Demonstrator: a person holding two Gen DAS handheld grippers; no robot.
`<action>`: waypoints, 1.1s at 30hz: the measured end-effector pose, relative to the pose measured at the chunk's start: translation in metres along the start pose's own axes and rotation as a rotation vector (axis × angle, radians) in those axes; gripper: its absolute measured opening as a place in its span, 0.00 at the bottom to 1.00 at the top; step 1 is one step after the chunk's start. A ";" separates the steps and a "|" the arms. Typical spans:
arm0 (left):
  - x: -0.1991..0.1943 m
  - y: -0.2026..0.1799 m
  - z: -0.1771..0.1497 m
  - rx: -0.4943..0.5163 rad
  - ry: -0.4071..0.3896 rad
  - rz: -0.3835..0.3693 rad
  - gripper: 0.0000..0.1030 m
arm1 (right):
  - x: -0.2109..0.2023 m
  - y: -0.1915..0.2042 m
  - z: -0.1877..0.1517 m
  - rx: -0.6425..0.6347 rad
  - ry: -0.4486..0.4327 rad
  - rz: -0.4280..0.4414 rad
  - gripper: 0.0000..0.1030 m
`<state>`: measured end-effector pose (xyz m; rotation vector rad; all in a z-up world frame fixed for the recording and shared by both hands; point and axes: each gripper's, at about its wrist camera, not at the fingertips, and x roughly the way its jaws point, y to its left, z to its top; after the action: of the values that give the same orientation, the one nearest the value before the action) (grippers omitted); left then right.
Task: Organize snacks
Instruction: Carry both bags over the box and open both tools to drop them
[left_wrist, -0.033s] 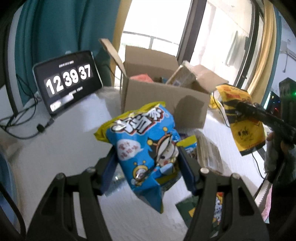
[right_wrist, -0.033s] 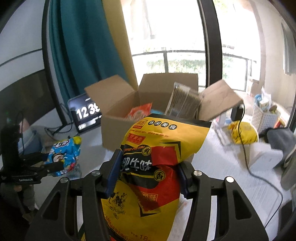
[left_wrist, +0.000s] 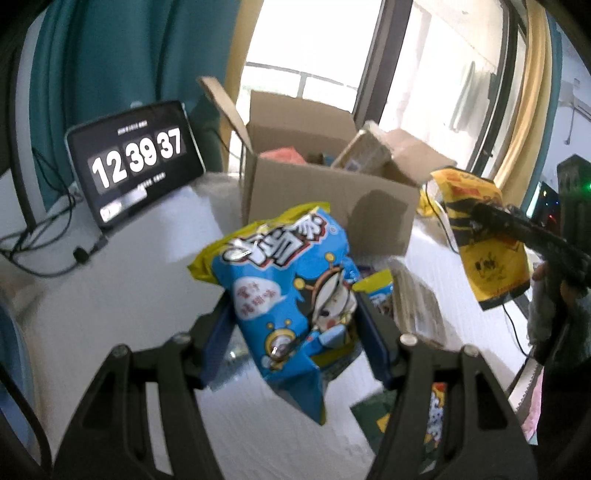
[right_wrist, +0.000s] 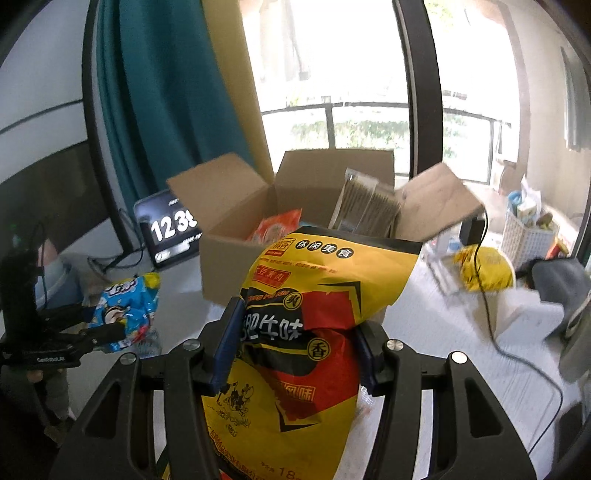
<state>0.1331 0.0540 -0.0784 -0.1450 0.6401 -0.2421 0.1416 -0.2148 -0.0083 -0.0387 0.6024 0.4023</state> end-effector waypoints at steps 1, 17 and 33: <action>0.000 0.000 0.004 0.003 -0.007 0.002 0.62 | 0.001 -0.003 0.006 0.002 -0.011 -0.006 0.55; 0.015 -0.006 0.083 0.098 -0.145 0.057 0.62 | 0.047 -0.057 0.056 0.078 -0.069 -0.059 0.55; 0.064 -0.005 0.130 0.132 -0.161 0.089 0.62 | 0.139 -0.100 0.088 0.122 -0.006 -0.067 0.54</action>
<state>0.2609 0.0392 -0.0109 -0.0091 0.4678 -0.1842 0.3311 -0.2439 -0.0212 0.0590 0.6174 0.3005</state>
